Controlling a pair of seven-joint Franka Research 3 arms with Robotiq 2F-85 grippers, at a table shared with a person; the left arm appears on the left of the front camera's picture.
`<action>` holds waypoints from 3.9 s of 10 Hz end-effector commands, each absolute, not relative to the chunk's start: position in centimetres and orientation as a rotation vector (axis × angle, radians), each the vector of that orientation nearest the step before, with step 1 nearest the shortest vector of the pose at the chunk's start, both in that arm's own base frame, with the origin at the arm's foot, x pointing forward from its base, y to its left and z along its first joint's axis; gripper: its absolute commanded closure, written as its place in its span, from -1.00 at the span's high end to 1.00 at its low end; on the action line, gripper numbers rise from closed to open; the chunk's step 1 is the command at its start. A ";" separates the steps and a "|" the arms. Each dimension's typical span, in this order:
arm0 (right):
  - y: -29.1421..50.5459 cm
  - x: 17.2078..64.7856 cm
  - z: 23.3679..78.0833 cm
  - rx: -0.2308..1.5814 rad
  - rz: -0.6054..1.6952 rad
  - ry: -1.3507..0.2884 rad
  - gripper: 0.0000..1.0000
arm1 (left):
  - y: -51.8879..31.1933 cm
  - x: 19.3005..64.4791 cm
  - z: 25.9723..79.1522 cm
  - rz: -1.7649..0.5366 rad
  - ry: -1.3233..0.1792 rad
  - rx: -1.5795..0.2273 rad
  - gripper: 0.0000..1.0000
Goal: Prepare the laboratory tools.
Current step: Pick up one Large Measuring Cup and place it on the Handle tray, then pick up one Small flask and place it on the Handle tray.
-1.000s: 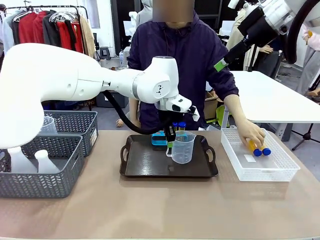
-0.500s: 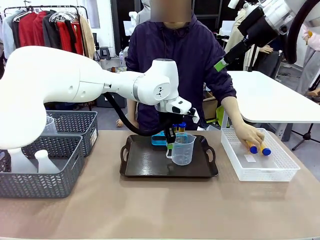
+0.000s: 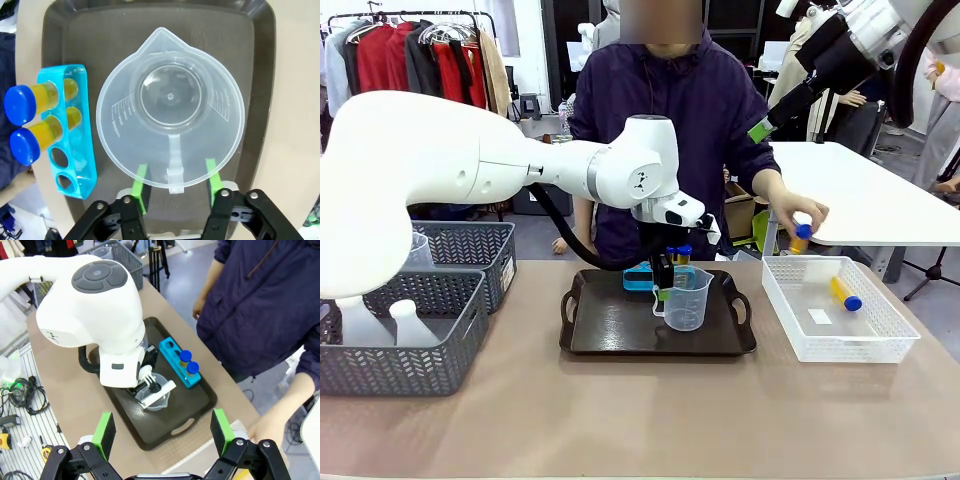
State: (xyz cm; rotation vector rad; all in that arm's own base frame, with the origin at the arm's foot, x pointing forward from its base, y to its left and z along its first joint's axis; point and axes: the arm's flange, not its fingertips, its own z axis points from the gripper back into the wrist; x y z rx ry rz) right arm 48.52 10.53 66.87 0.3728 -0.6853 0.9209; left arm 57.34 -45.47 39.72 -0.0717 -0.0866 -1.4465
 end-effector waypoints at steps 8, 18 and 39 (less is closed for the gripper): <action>10.5 48.5 67.0 0.377 0.923 -0.688 1.00 | -40.9 52.4 48.0 -1.416 -0.135 -0.100 1.00; 10.5 48.5 67.0 0.377 0.923 -0.688 1.00 | -23.2 43.4 66.0 -0.882 -0.272 0.103 1.00; 10.5 48.5 67.0 0.377 0.923 -0.688 1.00 | -3.4 40.7 51.1 -0.101 -0.101 0.019 1.00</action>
